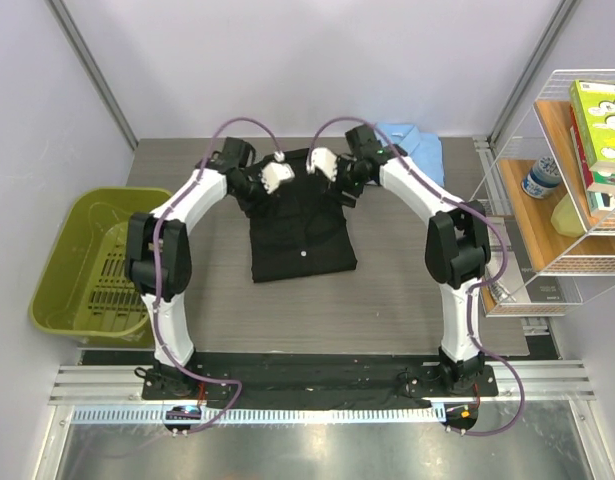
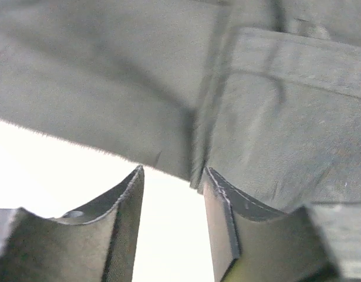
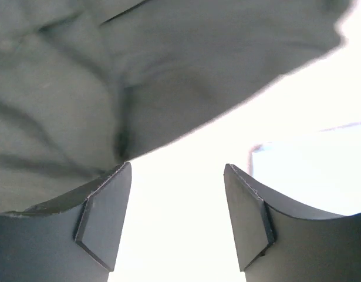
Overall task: Fold and stack the long sleeve shirts
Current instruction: Fold the shirt
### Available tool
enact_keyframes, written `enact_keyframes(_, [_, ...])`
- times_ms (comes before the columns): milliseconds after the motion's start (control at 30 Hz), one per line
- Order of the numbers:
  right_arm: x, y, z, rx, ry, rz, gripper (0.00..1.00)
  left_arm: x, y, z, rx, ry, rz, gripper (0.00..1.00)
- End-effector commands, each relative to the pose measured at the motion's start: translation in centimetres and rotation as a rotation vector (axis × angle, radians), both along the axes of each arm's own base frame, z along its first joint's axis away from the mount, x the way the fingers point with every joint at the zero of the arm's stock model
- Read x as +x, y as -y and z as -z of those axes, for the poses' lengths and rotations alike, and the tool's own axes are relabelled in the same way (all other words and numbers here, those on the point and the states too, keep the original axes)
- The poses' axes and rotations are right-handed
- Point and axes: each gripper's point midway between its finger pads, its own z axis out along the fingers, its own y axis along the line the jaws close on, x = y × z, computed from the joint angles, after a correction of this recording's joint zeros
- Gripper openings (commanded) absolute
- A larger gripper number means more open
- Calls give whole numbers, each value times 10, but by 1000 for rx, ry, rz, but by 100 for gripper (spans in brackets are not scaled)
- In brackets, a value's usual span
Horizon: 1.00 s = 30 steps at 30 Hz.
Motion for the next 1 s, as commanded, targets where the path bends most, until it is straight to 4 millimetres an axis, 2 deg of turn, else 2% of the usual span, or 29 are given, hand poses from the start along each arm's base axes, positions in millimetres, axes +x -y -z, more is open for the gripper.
enact_keyframes(0, [-10,16,-80,169,-54,166,70,-11,-20,-69,-156,-11,-226,47])
enact_keyframes(33, [-21,17,-80,195,-113,197,69,-23,-17,-73,-181,-49,-241,47])
enact_keyframes(67, [-40,12,-77,224,-202,189,66,-35,-12,-87,-242,-83,-286,50])
enact_keyframes(100, [-55,10,-77,248,-261,195,65,-50,-9,-83,-271,-146,-315,54])
enact_keyframes(133, [-68,6,-76,282,-338,224,63,-62,3,-89,-342,-204,-316,55])
enact_keyframes(167, [-90,-5,-75,332,-451,200,60,-76,11,-99,-415,-286,-379,59])
enact_keyframes(200, [-100,-9,-72,355,-517,201,58,-89,16,-94,-447,-360,-401,62])
enact_keyframes(233, [-115,-14,-70,371,-613,216,57,-98,29,-100,-527,-413,-394,64])
enact_keyframes(300, [-136,-28,-69,433,-764,179,53,-116,44,-114,-641,-544,-449,65])
enact_keyframes(333, [-148,-31,-68,432,-828,173,52,-136,52,-104,-674,-645,-436,65])
enact_keyframes(367, [-155,-33,-65,436,-870,167,51,-139,59,-107,-719,-698,-457,65])
enact_keyframes(400, [-162,-38,-65,462,-923,147,51,-155,61,-93,-723,-760,-474,65])
enact_keyframes(433, [-169,-40,-62,461,-962,142,51,-161,65,-92,-745,-793,-467,65])
enact_keyframes(567, [-180,-46,-47,478,-1103,158,55,-162,76,-78,-794,-860,-521,66])
enact_keyframes(700, [-182,-52,-30,482,-1201,181,64,-160,88,-66,-796,-880,-548,70])
enact_keyframes(733, [-182,-53,-24,477,-1216,188,68,-158,88,-56,-781,-891,-574,71])
enact_keyframes(767, [-180,-53,-9,460,-1250,208,69,-155,87,-48,-770,-897,-600,72])
enact_keyframes(833, [-178,-52,6,446,-1270,226,70,-151,85,-32,-746,-903,-637,72])
enact_keyframes(867, [-177,-51,23,427,-1299,248,70,-153,82,-15,-718,-930,-672,73])
enact_keyframes(967, [-173,-43,53,399,-1334,296,72,-157,72,18,-657,-970,-720,73])
